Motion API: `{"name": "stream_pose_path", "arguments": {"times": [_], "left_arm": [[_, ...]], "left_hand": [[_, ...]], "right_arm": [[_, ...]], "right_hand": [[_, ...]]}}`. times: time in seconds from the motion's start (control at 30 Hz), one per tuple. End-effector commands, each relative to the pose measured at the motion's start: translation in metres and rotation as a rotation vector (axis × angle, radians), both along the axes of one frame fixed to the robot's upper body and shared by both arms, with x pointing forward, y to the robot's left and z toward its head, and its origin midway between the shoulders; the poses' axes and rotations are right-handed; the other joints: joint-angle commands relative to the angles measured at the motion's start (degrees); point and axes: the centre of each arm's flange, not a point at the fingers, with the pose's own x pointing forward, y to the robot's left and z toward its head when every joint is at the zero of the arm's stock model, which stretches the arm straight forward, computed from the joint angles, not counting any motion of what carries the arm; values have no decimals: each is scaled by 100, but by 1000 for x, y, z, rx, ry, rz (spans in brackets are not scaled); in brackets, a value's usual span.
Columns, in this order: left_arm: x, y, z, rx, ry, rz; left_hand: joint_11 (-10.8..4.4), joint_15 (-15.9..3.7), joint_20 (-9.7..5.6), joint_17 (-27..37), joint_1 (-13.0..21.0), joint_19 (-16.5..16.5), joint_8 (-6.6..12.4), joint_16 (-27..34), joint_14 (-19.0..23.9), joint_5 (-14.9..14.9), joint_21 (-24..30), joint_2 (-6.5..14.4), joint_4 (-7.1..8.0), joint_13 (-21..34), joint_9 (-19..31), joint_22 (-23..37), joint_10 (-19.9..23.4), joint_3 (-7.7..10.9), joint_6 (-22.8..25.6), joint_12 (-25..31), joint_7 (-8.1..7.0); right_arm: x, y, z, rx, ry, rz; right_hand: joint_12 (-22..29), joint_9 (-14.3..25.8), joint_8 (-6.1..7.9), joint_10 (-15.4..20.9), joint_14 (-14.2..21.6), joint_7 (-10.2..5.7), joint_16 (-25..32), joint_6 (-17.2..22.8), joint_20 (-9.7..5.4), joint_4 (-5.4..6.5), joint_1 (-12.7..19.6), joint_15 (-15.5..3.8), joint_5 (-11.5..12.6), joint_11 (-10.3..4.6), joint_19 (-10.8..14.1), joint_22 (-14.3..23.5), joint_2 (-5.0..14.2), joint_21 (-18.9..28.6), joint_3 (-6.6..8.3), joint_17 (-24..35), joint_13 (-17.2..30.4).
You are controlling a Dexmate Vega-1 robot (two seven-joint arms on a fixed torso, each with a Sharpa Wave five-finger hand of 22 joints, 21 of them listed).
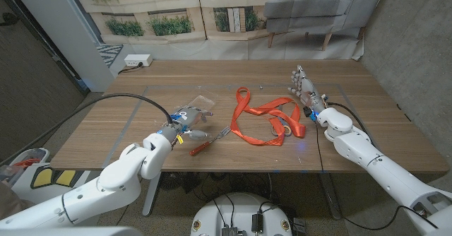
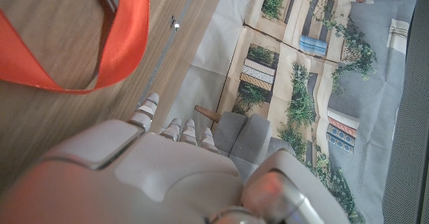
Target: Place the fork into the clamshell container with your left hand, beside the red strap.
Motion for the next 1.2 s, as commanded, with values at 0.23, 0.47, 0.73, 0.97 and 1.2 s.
{"name": "stream_pose_path", "arguments": {"times": [0.23, 0.47, 0.73, 0.97, 1.2], "left_arm": [[-11, -2, -9, -49, -33, 36], [-10, -4, -10, -88, -43, 70], [-11, -5, -9, -88, -39, 96], [-12, -7, -10, -87, -33, 100], [-10, -8, -16, -76, -1, 119]], "left_hand": [[87, -318, 68, 27, -74, 132, 45, 85, 256, -19, 32, -91, 32, 71, 4, 8, 399, -95, 137, 117, -89], [204, -311, 130, 24, -91, 264, 81, 124, 428, -18, 66, -126, 30, 81, 4, 10, 590, -137, 266, 149, 45], [268, -322, 127, 25, -123, 316, 138, 139, 523, -18, 70, -143, 41, 76, 5, 12, 665, -171, 455, 140, 107], [378, -339, 127, 22, -132, 363, 189, 147, 605, -18, 72, -155, 40, 34, 4, 14, 740, -196, 656, 109, 158], [382, -385, 30, 16, -104, 359, 217, 118, 589, -13, 58, -143, 29, 3, 2, 13, 785, -195, 790, 81, 178]], "right_arm": [[2, 0, 2, -4, 0, -4], [4, 1, 3, -8, 4, 2], [6, -1, 2, -6, 11, 1], [9, -1, 1, -7, 14, 5], [10, -2, 0, 0, 9, 3]], "right_hand": [[-22, 12, 8, 20, -13, 16, -18, 28, 8, -3, -14, -14, -26, 24, -31, 32, 22, -17, -30, 9, 18], [-24, 12, 6, 17, -22, 19, -22, 24, 7, -4, -14, -13, -26, 24, -39, 32, 25, -18, -33, 9, 18], [-25, 12, 5, 14, -25, 20, -24, 21, 7, -5, -12, -9, -26, 24, -44, 32, 27, -18, -35, 9, 18], [-28, 12, 1, 8, -22, 23, -23, 12, -44, -8, -8, -8, -26, 22, 54, 33, 32, 21, -38, 9, 18], [-28, 12, 1, 8, -21, 24, -23, 9, -57, -13, -2, -9, -26, 17, 104, 34, 32, 36, -41, 8, 18]]}}
